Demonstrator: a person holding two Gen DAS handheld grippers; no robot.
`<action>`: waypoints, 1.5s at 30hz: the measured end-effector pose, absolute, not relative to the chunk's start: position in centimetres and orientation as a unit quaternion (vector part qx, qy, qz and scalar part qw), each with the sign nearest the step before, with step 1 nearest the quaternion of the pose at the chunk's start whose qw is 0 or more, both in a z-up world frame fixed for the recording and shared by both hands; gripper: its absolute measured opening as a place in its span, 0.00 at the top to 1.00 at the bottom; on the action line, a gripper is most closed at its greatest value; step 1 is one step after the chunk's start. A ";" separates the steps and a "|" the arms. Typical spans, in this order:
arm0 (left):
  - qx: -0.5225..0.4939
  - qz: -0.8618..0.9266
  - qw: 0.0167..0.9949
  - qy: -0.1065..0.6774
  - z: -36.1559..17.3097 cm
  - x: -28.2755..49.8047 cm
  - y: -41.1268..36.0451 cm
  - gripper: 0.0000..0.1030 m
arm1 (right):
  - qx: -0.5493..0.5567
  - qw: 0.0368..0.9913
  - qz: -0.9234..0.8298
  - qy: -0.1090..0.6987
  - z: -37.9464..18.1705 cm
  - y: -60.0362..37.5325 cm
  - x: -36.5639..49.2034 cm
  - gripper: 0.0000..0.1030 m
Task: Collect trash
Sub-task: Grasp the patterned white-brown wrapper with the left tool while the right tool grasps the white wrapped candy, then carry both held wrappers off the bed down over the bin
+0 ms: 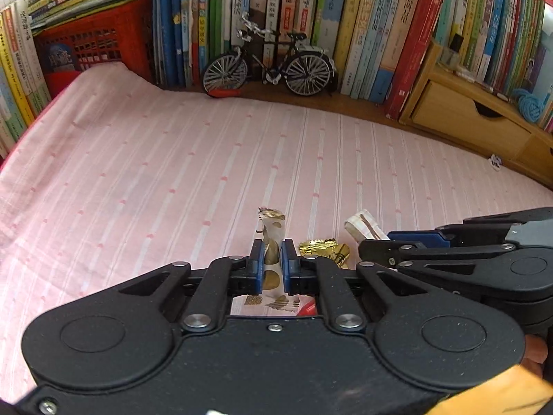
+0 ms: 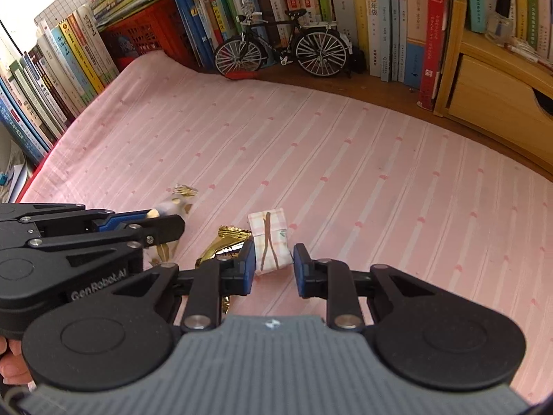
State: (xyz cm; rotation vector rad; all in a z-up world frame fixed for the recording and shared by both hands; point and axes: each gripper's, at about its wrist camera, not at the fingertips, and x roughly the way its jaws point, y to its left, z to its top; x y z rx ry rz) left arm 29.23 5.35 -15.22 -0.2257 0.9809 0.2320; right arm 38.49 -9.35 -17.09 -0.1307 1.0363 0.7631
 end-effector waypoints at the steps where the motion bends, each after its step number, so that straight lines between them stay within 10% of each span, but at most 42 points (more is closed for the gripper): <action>1: -0.106 0.112 0.871 0.466 -14.8 28.9 5.3 0.91 | -0.058 0.800 0.353 0.482 -16.8 -9.6 38.3 0.72; 45: -0.094 0.003 0.895 0.435 -4.6 -12.8 6.4 0.91 | -0.024 0.859 0.251 0.445 -8.0 -12.0 -3.1 0.72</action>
